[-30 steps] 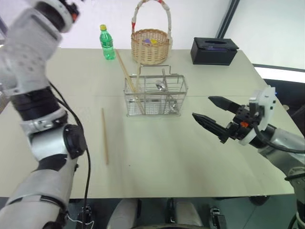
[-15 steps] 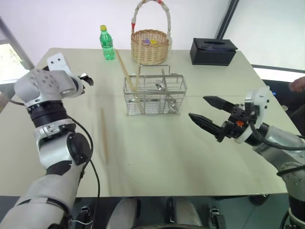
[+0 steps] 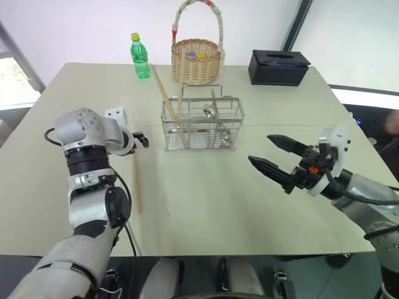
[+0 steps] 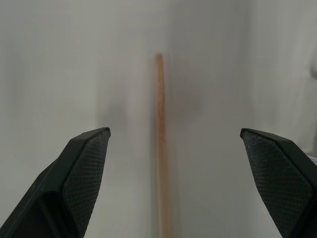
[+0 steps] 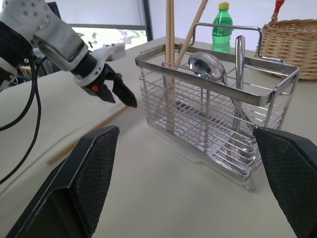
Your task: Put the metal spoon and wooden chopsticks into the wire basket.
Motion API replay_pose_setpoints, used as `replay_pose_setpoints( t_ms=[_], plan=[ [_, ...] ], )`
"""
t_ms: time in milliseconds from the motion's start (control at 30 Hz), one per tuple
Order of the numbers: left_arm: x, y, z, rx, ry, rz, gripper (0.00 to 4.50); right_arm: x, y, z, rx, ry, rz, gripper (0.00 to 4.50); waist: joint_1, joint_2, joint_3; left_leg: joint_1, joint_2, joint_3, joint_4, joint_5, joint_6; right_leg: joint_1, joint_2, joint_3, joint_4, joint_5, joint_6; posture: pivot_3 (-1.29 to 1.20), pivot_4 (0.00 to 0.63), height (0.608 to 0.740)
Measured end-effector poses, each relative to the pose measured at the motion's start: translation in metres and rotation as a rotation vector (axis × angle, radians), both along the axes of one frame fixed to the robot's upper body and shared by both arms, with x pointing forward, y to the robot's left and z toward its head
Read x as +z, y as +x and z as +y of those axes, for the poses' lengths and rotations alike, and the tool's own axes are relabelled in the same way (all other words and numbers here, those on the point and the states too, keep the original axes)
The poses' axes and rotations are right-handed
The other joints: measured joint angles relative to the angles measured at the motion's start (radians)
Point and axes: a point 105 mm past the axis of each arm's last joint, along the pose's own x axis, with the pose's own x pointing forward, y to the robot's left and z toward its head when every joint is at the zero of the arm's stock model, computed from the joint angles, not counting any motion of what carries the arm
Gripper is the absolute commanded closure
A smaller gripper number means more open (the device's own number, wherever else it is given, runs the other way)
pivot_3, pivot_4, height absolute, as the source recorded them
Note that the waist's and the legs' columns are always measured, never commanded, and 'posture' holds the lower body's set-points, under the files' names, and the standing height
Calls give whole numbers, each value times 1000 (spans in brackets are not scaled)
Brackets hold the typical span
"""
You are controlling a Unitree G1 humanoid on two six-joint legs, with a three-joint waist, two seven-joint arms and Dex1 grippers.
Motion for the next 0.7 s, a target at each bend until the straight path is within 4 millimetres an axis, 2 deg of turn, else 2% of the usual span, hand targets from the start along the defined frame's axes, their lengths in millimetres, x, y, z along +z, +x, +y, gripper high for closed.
replay_pose_setpoints(
  t_ms=[100,167,233,400,433,567,700],
  plan=[
    [-4,5,1,-12,15,5,52,-1,-2,1,-7,5,1,0,0,3,-2,1,0,0,0,0,0,1,0,0,0,0,0,0,150,663],
    [-6,9,2,-16,24,0,585,-2,-3,1,-14,9,4,0,1,5,-3,2,0,0,0,0,0,2,0,0,0,0,0,0,150,663],
    [-9,12,5,-8,41,-2,1418,-2,-3,0,-24,11,3,0,1,6,-4,2,0,0,0,0,0,2,0,0,0,0,0,0,150,663],
    [-11,15,14,24,55,-5,4119,-2,-6,1,-28,7,0,0,3,7,-4,2,-1,-1,0,0,0,3,0,-1,0,0,0,0,150,663],
    [-11,16,13,26,51,-8,4465,-2,-7,1,-28,7,-2,0,4,7,-4,1,-1,-1,1,1,0,3,-1,-1,0,0,0,0,150,663],
    [-10,20,12,54,32,-39,4465,1,-7,-1,-34,11,-10,0,4,7,-4,1,-1,-1,2,1,1,4,-1,-1,-1,0,0,0,150,663],
    [-7,28,22,93,101,-136,4465,1,-7,0,-31,11,-10,0,-1,6,-3,-1,0,0,0,1,1,0,-1,0,0,0,0,0,150,663]
  ],
)
